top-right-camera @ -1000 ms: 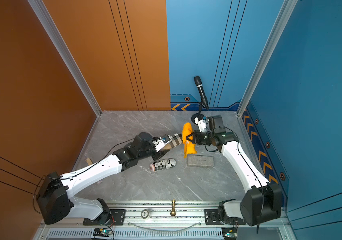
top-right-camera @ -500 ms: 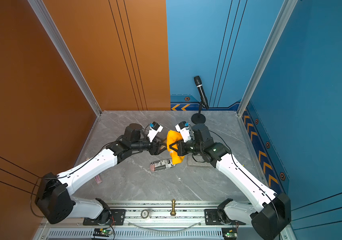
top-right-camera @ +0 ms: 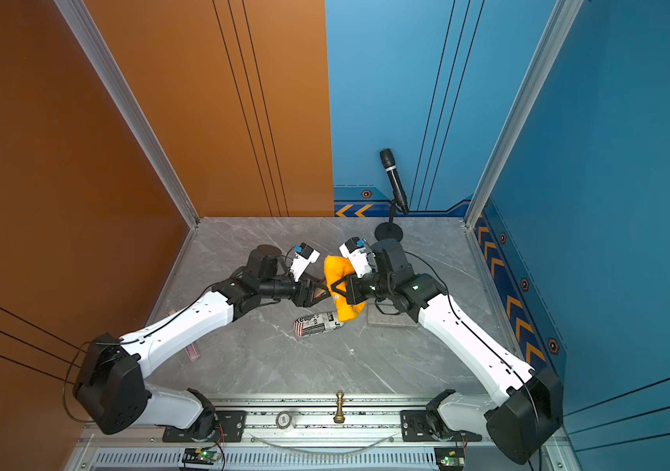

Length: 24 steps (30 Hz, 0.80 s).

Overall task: Wipe the eyeglass case
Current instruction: Wipe the dirt from the eyeglass case.

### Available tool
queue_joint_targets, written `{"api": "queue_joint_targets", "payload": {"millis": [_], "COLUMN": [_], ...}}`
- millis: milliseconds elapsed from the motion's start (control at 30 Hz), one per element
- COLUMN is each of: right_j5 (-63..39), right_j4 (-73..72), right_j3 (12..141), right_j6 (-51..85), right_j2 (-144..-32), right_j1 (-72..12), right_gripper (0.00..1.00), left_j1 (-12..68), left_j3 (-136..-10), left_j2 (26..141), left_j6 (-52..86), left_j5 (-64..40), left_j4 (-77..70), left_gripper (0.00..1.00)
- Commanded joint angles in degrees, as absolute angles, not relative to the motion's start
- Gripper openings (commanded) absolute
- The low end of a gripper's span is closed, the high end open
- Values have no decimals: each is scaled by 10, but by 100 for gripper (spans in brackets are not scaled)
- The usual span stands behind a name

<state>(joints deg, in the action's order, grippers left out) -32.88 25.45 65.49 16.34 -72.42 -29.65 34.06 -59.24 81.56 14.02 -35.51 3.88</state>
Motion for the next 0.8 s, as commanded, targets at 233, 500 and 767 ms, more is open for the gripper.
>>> {"api": "queue_joint_targets", "payload": {"millis": [233,500,767], "right_j5": [-342,-314,-306], "right_j4": [162,119,142], "right_j3": [609,583,582], "right_j6": [193,177,200], "right_j2": [-720,-728,-683], "right_j1": [-239,-276,-163], "right_gripper": [0,0,0], "left_j1": [357,343,334], "left_j3": [-594,-594,-572], "left_j2": [802,796,776], "left_j6": [163,201,188], "left_j5": [-497,-525,-522], "left_j4": [-65,-95,-49], "left_gripper": [42,42,42]}}
